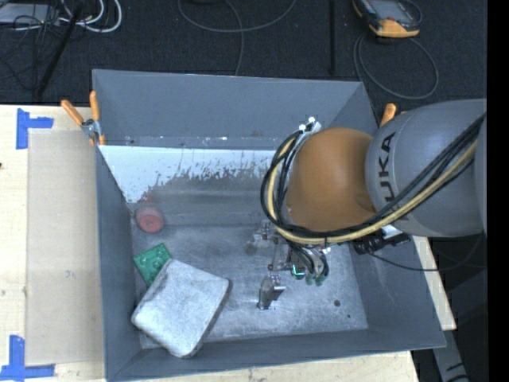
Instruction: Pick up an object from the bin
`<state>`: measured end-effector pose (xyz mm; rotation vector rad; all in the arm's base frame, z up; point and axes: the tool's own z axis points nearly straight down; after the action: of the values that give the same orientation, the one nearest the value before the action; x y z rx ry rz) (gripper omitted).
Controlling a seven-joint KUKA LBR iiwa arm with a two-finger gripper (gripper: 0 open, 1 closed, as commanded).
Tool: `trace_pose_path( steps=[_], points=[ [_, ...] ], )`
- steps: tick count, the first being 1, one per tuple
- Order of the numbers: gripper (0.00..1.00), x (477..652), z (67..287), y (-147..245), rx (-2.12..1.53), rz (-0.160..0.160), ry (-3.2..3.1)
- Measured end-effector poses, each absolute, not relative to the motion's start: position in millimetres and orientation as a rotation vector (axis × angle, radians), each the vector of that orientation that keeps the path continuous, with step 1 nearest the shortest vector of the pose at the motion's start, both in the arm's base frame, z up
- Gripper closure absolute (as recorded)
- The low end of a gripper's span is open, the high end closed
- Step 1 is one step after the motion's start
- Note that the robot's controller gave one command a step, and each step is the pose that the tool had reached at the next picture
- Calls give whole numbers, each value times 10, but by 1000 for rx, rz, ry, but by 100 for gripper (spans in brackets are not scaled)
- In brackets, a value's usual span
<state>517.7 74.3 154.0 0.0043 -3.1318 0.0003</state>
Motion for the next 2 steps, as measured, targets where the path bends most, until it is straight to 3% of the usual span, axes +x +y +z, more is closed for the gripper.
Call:
trace_pose_path(
  steps=[1, 2],
  points=[
    [0, 5317, 1629, -1303, 85, 5, -3142],
    [0, 5863, 810, -995, -108, -5, -3137]
  ],
)
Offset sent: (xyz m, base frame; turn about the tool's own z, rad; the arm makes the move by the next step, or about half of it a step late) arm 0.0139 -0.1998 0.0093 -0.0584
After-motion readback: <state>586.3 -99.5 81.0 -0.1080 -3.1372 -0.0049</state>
